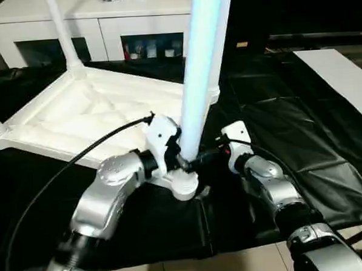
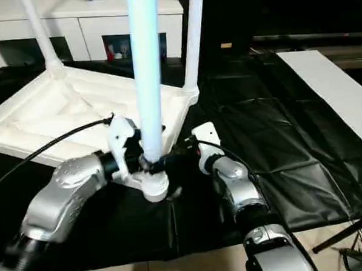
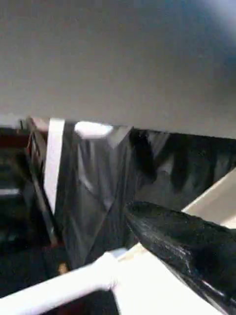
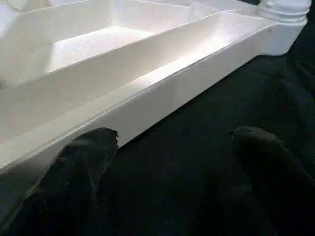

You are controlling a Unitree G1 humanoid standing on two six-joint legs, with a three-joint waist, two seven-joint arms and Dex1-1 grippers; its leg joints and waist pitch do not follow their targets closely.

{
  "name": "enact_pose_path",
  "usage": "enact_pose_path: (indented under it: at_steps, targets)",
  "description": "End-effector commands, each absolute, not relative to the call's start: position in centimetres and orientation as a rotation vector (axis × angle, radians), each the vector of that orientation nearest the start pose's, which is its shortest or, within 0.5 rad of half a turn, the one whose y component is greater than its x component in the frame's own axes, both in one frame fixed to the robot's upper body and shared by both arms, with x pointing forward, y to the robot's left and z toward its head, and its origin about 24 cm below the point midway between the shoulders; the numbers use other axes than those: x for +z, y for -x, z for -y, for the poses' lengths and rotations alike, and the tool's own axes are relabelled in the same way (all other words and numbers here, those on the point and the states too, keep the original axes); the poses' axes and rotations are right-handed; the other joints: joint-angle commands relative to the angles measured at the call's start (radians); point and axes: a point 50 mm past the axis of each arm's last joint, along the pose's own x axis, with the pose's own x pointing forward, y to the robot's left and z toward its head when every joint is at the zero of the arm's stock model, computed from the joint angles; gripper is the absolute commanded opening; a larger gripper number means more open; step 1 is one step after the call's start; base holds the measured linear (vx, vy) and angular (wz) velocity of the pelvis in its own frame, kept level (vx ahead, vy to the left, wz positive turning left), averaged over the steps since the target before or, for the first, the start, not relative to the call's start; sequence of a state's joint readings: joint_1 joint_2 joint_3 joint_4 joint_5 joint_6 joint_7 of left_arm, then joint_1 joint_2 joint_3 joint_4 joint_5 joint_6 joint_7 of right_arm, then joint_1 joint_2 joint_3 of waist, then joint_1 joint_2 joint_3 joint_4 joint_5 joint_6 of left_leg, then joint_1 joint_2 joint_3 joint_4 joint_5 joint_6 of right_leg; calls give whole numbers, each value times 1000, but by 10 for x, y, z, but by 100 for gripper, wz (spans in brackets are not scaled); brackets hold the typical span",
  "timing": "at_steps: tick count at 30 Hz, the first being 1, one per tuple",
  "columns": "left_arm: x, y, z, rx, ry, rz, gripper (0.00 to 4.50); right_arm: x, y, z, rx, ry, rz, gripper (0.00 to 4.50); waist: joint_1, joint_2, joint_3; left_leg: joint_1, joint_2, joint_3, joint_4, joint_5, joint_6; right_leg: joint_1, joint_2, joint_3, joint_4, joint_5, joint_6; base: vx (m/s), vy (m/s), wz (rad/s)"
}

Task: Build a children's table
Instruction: Rotate table base

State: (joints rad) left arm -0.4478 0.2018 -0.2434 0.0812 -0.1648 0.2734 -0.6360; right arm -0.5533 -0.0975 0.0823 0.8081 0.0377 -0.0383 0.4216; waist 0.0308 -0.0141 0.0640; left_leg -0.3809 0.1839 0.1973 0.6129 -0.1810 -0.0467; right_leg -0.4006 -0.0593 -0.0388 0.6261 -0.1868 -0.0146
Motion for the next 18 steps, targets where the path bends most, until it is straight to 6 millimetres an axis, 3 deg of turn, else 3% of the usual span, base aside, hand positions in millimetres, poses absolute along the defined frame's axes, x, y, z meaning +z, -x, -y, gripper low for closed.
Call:
enact_pose_path:
  at_steps: [1, 6, 14, 18]
  targets:
    - [107, -310, -66, -920, -211, 0, 447, 18, -331, 97, 645, 81, -249, 450, -1, 12, -72, 19, 43, -28, -77, -274, -11, 43, -71, 42, -84, -233, -190, 0, 0, 0]
    - [111, -315, -46, -918, -195, 34, 447, 15, -324, 91, 711, 76, -253, 450, 4, 14, -74, 19, 44, -26, -74, -255, 1, 41, -72, 42, -85, -195, -210, 0, 0, 0]
    - [111, -322, -22, -905, -177, 69, 447, 14, -316, 83, 792, 46, -251, 450, 7, 18, -73, 20, 46, -29, -75, -278, 7, 41, -75, 40, -89, -223, -213, 0, 0, 0]
    - [117, -320, -16, -927, -109, 107, 447, 16, -320, 93, 717, 52, -235, 450, 11, 16, -74, 20, 47, -30, -77, -286, 5, 41, -76, 39, -91, -232, -211, 0, 0, 0]
